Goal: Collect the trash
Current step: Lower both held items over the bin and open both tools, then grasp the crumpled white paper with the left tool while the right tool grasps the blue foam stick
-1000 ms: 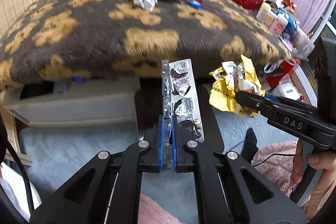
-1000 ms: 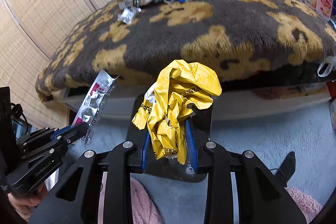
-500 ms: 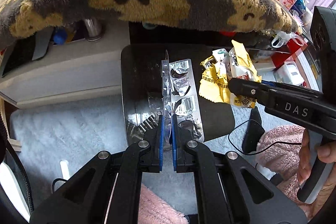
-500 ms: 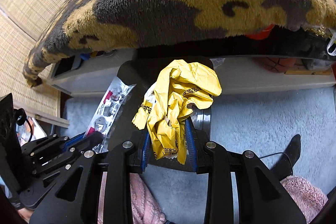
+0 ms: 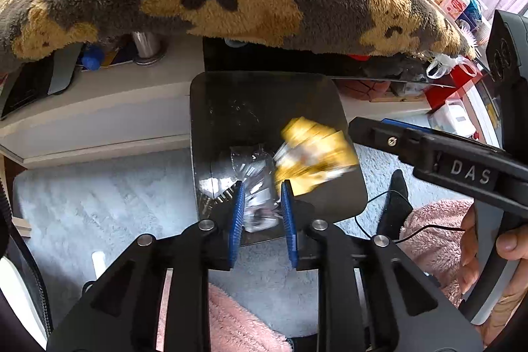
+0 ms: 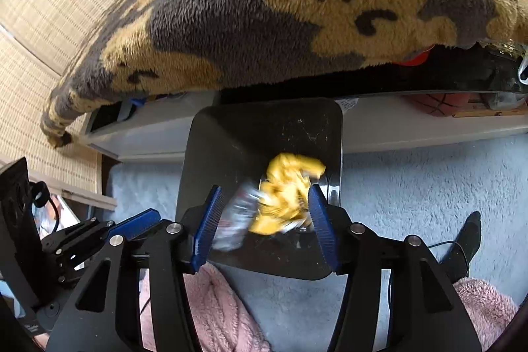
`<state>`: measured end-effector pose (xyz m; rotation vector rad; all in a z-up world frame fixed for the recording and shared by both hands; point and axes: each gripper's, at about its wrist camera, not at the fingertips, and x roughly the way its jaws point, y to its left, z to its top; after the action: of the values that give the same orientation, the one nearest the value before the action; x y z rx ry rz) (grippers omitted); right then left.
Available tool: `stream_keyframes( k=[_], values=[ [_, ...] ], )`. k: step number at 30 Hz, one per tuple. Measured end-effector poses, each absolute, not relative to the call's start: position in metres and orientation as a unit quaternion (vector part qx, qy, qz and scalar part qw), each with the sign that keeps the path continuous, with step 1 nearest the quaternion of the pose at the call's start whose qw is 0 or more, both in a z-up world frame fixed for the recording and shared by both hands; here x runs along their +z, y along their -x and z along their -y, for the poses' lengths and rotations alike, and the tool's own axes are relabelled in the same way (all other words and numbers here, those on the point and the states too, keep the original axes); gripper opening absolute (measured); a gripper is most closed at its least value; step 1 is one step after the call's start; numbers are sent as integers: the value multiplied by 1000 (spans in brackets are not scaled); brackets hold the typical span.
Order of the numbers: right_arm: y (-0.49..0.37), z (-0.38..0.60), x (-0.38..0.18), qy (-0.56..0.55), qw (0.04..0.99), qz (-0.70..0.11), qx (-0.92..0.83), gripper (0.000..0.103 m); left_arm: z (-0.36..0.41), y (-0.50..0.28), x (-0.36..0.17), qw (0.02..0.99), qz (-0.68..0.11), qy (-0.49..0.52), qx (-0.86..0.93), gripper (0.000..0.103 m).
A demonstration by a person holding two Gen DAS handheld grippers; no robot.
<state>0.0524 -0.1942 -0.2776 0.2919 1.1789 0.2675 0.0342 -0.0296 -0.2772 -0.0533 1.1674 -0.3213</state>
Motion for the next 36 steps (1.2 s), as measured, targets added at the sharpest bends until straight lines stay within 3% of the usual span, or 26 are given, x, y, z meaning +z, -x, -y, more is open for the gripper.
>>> stream_keyframes(
  k=[3,10,16,18,22,26,36],
  values=[
    [-52,197,-274,-138,816,-548,121,58,28,-33,-272,826,-544,24,-146,32],
    [-46,211,-255,-140,834,-522,106,79,25,-25,-253,838,-526,13,-143,55],
    [-43,230,-233,-149,856,-487,86,80,13,-26,-222,856,-498,21,-140,75],
    [-47,237,-220,-155,864,-473,75,81,11,-29,-210,863,-486,20,-137,88],
    [-64,244,-190,-167,878,-445,61,84,6,-45,-190,872,-470,22,-136,95],
    [-94,239,-162,-164,889,-423,65,85,1,-66,-176,879,-457,23,-134,95],
    [-159,233,-156,-159,889,-422,76,85,-3,-135,-155,893,-431,29,-127,95]
  ],
)
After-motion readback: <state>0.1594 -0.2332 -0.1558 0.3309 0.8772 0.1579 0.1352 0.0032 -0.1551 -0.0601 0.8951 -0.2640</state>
